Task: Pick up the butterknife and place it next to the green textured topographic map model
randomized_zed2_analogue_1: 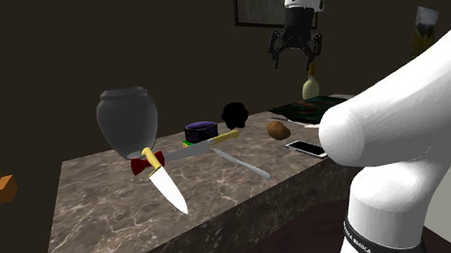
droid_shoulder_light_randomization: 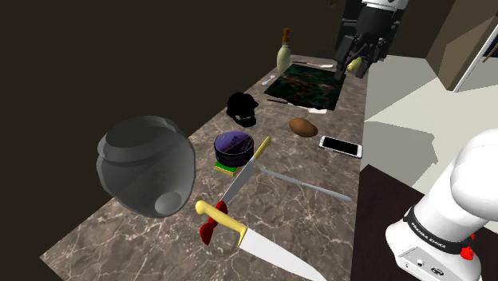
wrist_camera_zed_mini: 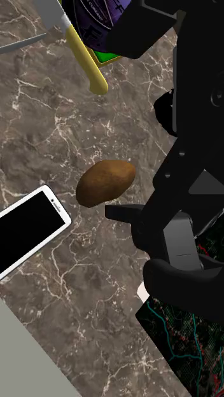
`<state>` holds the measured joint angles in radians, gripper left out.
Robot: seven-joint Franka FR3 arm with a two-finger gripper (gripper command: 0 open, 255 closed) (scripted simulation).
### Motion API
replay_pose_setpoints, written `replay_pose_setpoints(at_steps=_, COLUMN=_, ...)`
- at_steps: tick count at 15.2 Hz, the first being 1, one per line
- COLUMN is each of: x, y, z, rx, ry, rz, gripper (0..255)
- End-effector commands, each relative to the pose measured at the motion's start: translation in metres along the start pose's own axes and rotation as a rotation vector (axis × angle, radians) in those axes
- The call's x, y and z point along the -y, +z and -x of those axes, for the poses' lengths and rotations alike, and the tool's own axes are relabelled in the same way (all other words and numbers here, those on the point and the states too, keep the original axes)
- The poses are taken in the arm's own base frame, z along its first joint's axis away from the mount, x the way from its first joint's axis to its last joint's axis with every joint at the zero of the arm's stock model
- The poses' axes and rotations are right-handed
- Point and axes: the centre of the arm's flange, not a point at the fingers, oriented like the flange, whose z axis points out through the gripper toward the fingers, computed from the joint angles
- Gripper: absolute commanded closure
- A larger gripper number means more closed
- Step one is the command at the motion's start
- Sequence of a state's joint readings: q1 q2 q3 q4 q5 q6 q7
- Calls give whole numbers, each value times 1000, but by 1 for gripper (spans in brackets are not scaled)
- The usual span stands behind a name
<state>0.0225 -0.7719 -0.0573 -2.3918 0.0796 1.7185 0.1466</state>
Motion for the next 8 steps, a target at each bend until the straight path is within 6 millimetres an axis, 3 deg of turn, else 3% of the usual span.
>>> replay_pose_setpoints(at_steps=1, x=0, y=0, z=0, rx=0, ry=0, rz=0, gripper=0)
replay_pose_setpoints(at_steps=8, x=63, y=69, z=17, rx=55, ry=-192, rz=39, gripper=0)
